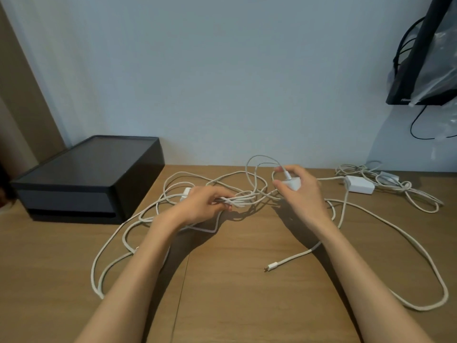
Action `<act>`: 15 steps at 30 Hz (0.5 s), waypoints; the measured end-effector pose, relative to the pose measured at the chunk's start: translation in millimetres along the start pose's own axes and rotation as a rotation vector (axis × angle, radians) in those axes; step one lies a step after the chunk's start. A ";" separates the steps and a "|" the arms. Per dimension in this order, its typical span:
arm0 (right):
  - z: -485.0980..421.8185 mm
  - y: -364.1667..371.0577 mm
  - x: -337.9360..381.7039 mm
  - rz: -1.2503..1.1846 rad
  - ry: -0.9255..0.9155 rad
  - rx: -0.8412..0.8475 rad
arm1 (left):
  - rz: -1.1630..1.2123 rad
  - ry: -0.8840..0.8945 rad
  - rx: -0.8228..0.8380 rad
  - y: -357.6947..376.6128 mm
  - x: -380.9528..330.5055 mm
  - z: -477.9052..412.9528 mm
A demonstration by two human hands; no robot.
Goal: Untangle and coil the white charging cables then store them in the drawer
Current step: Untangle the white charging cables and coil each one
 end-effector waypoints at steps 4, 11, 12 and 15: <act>2.5 7.7 -0.6 0.186 -0.025 0.237 | 0.043 0.044 -0.062 0.1 -5.9 3.1; 5.2 14.6 -0.8 0.171 -0.043 0.292 | 0.198 -0.009 -0.256 -9.6 -3.9 5.0; 4.1 12.5 -0.1 0.115 -0.026 0.228 | 0.204 -0.039 -0.305 -11.2 -0.5 4.3; 1.6 6.4 4.0 -0.088 0.076 0.033 | 0.031 -0.106 -0.422 -12.6 6.4 5.9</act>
Point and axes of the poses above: each hand's wrist, its own z-axis away from the middle knuckle, its own y-axis out of the palm, x = y × z, the point moved 2 cm from there along -z, towards the middle knuckle, and after that the axes turned 13 degrees about -z, right-handed, at the moved point
